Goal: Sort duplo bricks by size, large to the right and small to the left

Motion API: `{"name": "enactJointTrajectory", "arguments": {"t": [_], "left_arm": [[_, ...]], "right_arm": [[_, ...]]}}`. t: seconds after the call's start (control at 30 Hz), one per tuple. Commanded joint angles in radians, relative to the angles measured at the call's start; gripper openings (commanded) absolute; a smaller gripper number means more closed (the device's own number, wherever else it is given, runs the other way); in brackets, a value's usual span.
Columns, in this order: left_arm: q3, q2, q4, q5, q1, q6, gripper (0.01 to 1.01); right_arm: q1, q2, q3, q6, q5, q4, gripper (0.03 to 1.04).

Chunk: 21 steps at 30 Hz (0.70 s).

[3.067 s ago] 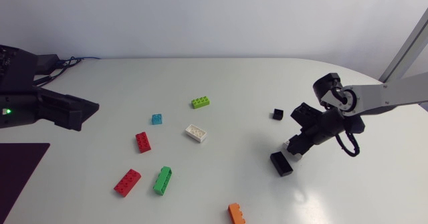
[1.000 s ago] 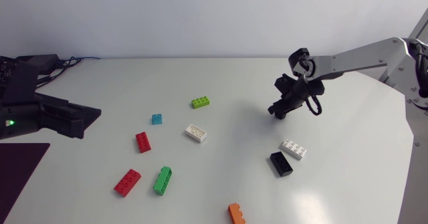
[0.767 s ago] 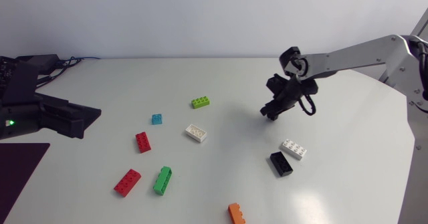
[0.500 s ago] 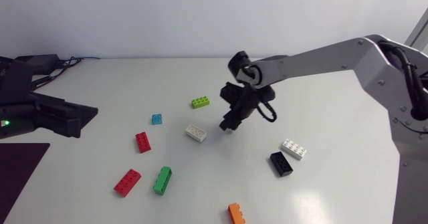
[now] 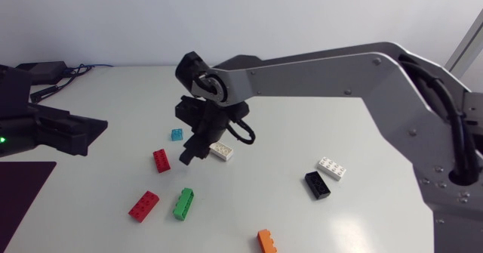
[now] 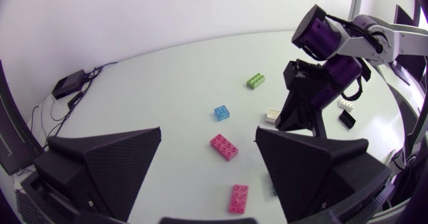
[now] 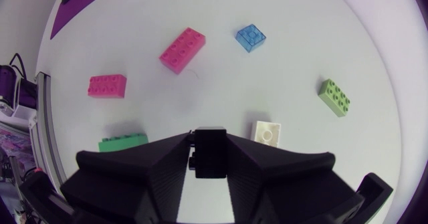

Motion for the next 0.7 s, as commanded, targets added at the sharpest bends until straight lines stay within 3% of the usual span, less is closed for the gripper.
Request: {"name": "enactJointTrajectory", "arguments": {"t": [0.0,0.2,0.4,0.67], "left_arm": [[-0.03,-0.01,-0.007,0.013,0.005,0.006,0.984],[-0.043,-0.008,-0.001,0.016,-0.004,0.0,0.984],[-0.05,0.044,0.035,0.016,-0.03,-0.014,0.984],[-0.002,0.332,0.098,0.016,-0.225,-0.04,0.984]], "right_arm": [[0.01,0.051,0.026,0.049,-0.001,-0.035,1.0],[-0.013,0.034,0.025,0.066,-0.001,-0.035,1.01],[-0.182,-0.052,0.002,0.075,0.001,-0.06,1.0],[-0.435,-0.272,-0.194,0.056,-0.024,-0.051,1.0]]}}
